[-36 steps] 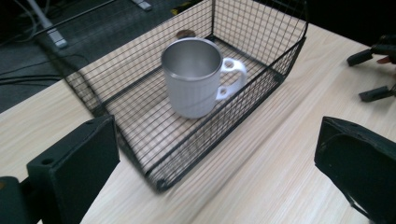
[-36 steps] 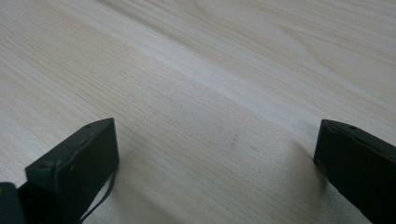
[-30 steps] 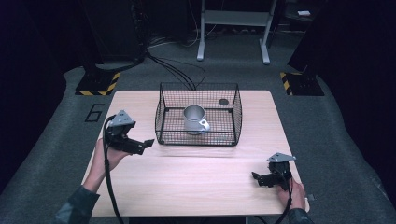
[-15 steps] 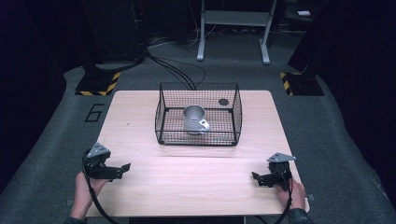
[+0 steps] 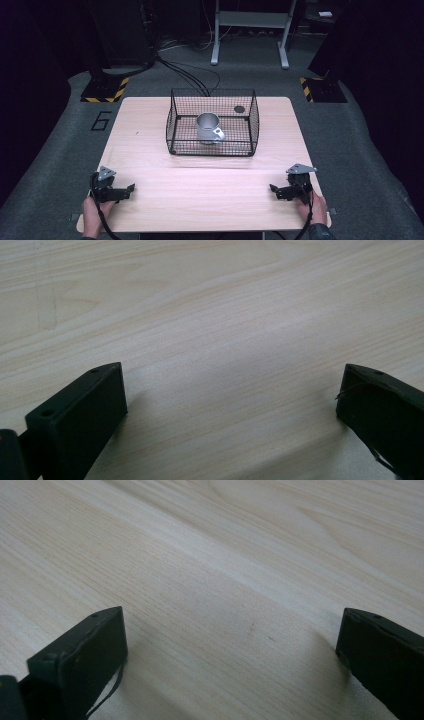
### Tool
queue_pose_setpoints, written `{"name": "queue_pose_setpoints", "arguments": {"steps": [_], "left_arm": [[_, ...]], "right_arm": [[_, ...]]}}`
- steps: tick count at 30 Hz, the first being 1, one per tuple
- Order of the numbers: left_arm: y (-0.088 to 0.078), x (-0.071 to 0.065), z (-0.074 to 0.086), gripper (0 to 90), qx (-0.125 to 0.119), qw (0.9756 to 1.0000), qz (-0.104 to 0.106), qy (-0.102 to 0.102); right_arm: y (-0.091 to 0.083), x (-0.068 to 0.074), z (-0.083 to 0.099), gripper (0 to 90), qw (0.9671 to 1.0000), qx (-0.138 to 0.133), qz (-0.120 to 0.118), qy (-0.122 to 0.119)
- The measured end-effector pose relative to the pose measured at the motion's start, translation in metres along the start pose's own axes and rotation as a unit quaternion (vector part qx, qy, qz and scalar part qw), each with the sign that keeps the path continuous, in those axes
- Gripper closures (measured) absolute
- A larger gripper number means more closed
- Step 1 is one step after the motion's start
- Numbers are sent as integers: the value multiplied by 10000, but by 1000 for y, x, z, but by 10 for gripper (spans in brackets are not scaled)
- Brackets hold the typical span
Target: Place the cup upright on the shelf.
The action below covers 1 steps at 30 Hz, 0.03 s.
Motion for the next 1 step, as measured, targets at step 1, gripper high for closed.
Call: {"name": "queue_pose_setpoints", "arguments": {"steps": [1], "left_arm": [[1,1,-1,0,0,10000,-21,-32]], "right_arm": [[0,0,0,0,10000,8,-7,-24]]}}
Point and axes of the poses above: each handheld gripper's, and its own axes: y roughly forward along the jaws, z roughly out of its underside, x roughly to its left, the point moved 8 cm from there along y, roughly forward along the jaws, and after that the axes turned 3 degrees about x, right-handed, at the moved point
